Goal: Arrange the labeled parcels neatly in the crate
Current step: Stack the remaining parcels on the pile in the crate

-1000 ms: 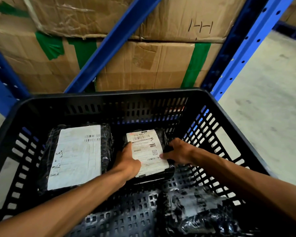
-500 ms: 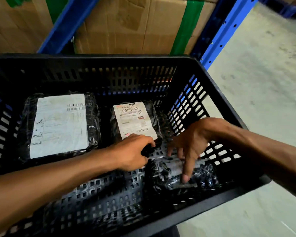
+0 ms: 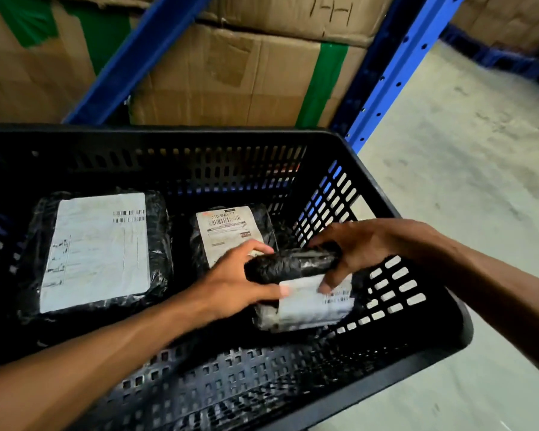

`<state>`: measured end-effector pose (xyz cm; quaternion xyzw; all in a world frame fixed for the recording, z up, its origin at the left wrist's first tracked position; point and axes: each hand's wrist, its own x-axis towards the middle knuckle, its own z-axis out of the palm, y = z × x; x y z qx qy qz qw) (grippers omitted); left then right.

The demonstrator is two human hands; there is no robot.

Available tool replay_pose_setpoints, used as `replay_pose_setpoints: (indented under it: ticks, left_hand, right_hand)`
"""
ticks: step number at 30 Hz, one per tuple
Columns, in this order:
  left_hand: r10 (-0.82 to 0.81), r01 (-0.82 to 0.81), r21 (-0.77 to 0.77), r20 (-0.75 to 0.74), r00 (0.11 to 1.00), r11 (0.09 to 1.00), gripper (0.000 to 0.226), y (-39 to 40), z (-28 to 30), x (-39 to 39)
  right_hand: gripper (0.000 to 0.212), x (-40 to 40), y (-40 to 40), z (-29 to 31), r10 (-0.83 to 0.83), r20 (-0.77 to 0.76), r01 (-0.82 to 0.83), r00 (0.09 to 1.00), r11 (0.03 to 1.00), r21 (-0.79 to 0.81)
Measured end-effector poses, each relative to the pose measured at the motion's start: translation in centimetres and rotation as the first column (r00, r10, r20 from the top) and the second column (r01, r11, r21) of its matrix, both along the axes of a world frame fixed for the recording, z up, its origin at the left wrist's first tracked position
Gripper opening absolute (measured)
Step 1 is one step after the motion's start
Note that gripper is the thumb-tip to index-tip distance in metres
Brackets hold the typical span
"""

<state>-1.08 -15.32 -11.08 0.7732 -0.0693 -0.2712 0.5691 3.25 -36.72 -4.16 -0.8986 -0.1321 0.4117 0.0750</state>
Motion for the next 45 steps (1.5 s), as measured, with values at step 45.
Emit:
replay_pose_setpoints:
  ticks: [45]
  left_hand:
    - [-0.013, -0.06, 0.579, 0.121, 0.993, 0.813, 0.058, 5.7, 5.4, 4.9]
  right_hand:
    - [0.05, 3.8, 6.9, -3.8, -0.388, 0.286, 0.284, 0.876, 0.895, 0.345]
